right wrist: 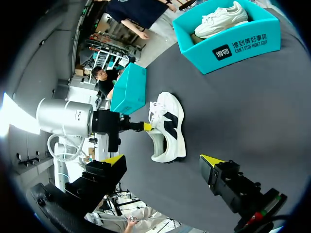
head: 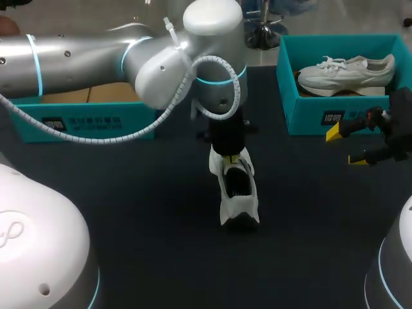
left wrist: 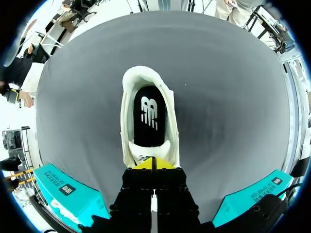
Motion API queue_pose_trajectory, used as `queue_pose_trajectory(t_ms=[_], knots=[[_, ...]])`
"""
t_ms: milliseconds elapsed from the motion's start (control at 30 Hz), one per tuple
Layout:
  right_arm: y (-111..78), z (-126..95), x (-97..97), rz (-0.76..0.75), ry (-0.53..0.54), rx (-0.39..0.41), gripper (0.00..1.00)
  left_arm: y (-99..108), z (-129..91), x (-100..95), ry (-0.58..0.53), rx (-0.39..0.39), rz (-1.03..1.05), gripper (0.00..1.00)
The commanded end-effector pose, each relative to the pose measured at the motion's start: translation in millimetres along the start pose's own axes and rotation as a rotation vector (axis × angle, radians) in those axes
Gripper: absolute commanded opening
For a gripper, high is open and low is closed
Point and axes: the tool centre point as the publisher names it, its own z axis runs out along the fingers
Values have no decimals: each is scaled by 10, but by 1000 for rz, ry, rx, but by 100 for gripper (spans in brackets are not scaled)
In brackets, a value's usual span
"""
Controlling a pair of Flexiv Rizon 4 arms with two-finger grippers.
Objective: Take the shoe out of the shoebox, open the shoe tongue, remove and reinsert the insole, then place the shoe into the shoebox
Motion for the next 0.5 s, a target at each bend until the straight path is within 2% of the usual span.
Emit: queue_pose_trajectory(t_ms=[33, 133, 333, 500], knots=[[-4, 8, 3, 2, -4, -1, 100, -5, 18, -17, 5, 47, -2, 0], [-4, 8, 3, 2, -4, -1, 100, -37, -9, 1, 8, 72, -13, 0], [-4, 8, 3, 2, -4, -1, 100, 108, -200, -5, -12, 52, -48, 0], [-4, 8, 3, 2, -4, -1, 100, 100, -75, -44, -17, 69, -53, 0]])
